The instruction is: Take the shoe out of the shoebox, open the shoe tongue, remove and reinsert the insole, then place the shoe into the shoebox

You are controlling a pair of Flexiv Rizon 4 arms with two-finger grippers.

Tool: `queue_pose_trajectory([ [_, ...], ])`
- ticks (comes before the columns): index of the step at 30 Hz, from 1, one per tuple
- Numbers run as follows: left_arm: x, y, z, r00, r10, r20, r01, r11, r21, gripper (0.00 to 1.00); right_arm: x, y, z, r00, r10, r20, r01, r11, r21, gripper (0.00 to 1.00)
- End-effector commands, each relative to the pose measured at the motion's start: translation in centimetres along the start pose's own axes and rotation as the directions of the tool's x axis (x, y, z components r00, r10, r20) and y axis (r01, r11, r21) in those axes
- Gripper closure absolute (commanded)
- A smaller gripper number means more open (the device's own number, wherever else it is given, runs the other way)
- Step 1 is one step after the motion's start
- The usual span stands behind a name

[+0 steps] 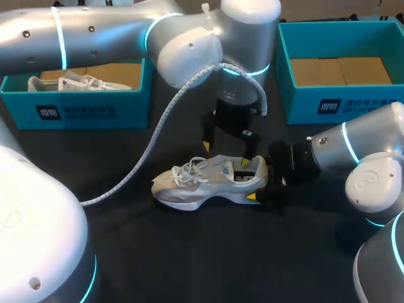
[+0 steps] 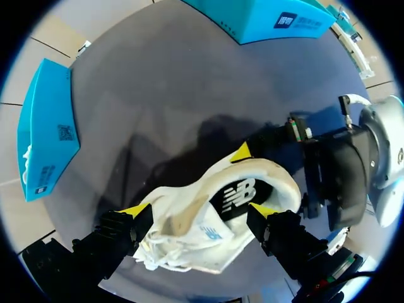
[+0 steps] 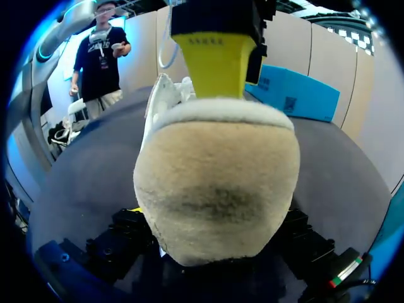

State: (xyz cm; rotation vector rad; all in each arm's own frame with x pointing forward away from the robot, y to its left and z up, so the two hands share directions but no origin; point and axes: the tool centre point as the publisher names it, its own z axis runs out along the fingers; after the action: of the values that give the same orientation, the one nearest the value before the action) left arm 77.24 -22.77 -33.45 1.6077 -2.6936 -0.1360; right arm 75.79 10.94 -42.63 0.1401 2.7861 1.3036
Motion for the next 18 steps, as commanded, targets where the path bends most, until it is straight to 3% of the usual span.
queue_pose_trajectory([
  [1,0.3,-0.8,1.1,1.000,-0.004,0.012,0.005,1.000,-0.016,0.00,0.1,0.0,0.4,1.000,0.001,0.002,-0.001,1.000,0.002,1.00],
  [8,-0.3,-0.9,2.4,0.999,-0.022,0.034,0.024,0.999,-0.042,0.00,0.1,0.0,0.4,1.000,0.001,0.002,-0.001,1.000,0.002,1.00],
  [18,-1.6,0.8,3.4,0.996,-0.073,0.052,0.077,0.993,-0.085,0.00,0.1,0.0,0.4,1.000,0.001,0.002,-0.001,1.000,0.002,1.00],
])
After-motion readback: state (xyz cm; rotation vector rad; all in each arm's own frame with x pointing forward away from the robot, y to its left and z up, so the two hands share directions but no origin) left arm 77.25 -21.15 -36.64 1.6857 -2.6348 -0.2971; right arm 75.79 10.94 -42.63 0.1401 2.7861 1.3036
